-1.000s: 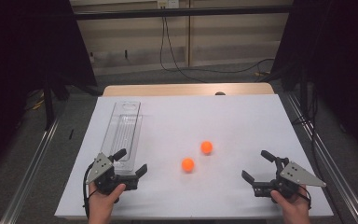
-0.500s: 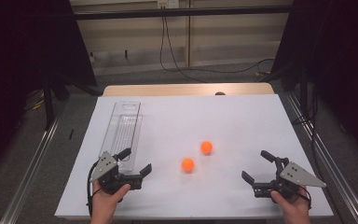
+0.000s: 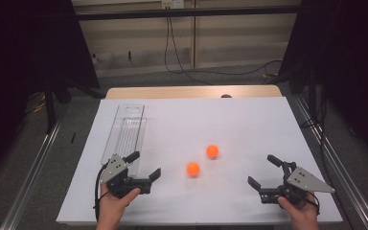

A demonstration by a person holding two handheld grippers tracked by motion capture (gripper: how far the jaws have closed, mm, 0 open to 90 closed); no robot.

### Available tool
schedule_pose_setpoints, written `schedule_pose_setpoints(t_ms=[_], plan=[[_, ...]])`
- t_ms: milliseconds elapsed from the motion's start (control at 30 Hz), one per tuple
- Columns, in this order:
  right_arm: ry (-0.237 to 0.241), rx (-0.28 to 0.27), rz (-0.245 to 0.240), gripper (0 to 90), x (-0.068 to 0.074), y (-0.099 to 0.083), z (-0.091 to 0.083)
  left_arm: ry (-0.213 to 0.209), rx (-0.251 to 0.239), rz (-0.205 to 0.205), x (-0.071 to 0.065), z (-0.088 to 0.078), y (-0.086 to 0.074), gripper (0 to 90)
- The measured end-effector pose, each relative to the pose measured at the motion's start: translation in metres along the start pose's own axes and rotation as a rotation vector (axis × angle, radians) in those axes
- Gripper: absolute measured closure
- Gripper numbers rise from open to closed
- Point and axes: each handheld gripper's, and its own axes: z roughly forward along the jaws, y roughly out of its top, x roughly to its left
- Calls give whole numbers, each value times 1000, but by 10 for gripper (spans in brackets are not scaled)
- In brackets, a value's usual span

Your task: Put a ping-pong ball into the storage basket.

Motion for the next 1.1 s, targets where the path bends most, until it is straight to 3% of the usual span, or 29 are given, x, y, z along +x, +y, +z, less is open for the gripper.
schedule_pose_setpoints(t_ms=[1100], plan=[[8,-4,-9,15,1,0,0,-43,74,15,-15,26,0,19]])
